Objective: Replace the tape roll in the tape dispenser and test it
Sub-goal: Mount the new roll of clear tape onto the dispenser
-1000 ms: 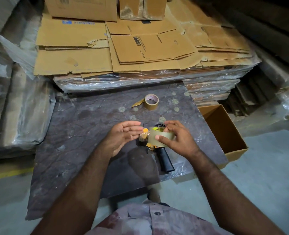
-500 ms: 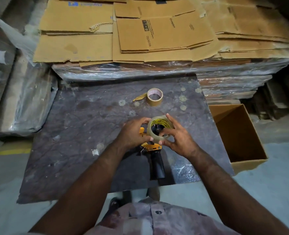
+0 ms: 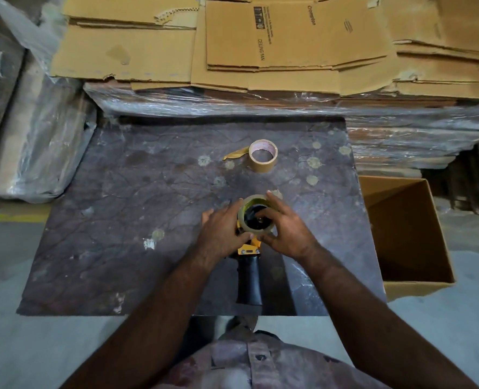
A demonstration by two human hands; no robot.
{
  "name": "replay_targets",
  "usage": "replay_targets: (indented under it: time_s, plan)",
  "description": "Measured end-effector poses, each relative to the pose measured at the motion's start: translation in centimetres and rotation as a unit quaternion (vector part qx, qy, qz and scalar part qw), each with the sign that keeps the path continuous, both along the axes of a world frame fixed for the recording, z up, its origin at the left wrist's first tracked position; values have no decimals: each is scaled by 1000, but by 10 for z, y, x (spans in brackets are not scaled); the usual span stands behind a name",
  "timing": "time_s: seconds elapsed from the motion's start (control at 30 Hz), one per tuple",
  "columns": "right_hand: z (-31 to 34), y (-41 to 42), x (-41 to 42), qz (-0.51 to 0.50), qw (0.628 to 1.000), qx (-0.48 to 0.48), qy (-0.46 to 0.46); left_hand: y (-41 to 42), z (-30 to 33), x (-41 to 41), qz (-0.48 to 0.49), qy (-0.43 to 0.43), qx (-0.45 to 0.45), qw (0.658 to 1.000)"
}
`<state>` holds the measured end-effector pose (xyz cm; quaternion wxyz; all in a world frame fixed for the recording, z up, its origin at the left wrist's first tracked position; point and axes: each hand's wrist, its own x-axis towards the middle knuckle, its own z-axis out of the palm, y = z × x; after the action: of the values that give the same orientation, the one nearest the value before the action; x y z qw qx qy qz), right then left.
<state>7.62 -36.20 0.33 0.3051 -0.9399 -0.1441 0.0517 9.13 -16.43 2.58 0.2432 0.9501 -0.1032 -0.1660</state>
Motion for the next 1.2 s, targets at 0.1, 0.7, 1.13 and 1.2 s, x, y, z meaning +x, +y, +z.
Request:
replay_targets:
  time_s: [0.1, 0.7, 1.13, 1.2]
  plan:
    - [-2, -4, -2, -16, 999, 12, 31, -2, -2, -3, -10, 1, 0, 1000]
    - [13, -19, 15, -165, 978, 31, 120, -15, -8, 3, -42, -24, 18, 999]
    - [20, -14, 10, -70, 981, 3, 180, -9, -6, 17, -66, -20, 1, 998]
    - [19, -11, 9, -50, 984, -9, 169, -5, -6, 15, -63, -19, -1, 998]
